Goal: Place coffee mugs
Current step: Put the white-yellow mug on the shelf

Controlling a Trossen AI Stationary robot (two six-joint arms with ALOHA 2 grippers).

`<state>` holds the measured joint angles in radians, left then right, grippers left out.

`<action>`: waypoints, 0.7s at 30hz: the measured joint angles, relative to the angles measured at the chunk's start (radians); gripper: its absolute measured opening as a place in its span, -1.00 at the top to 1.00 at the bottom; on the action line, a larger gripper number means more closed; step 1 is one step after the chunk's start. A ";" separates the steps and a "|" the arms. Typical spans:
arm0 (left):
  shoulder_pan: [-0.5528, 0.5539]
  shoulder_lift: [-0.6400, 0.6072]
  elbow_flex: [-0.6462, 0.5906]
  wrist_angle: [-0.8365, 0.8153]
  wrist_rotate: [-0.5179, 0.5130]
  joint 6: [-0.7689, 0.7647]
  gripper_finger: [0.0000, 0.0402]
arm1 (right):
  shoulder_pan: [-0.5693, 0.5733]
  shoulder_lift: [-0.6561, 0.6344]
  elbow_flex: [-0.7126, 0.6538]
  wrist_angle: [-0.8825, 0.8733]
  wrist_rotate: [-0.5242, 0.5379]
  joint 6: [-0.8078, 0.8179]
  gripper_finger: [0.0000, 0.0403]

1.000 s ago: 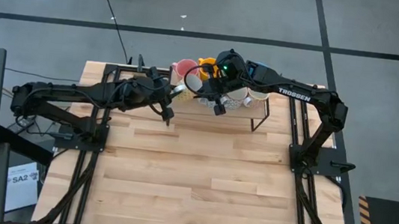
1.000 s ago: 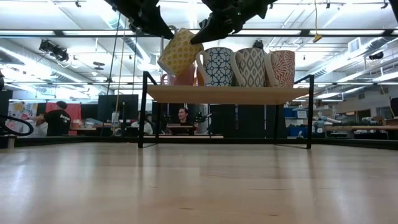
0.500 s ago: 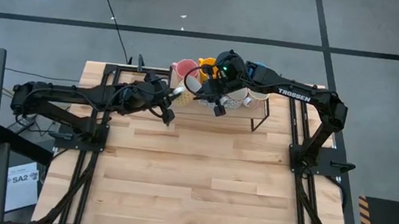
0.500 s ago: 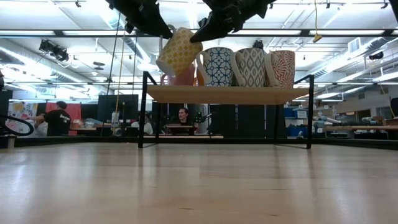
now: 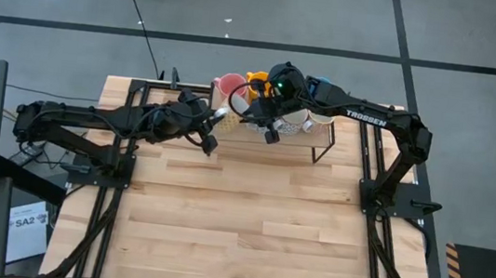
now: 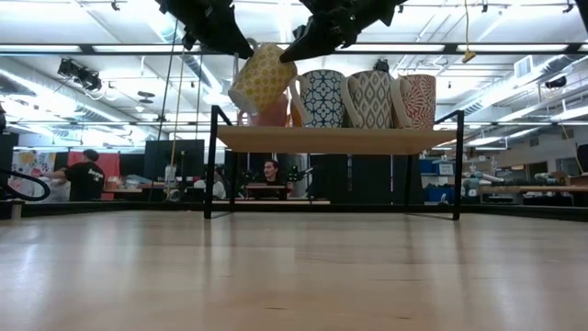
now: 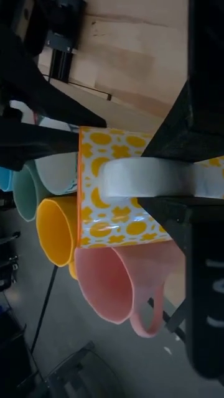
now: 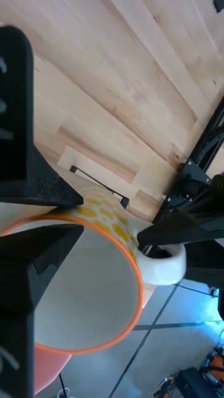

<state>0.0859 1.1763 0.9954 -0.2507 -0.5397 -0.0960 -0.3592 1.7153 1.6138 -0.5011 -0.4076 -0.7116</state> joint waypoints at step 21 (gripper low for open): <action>-0.001 0.000 -0.005 -0.012 -0.033 -0.081 0.65 | 0.017 -0.020 0.000 -0.002 0.104 0.001 0.34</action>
<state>0.0849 1.1763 0.9908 -0.2629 -0.5728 -0.1771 -0.3425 1.6949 1.6142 -0.5026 -0.3036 -0.7105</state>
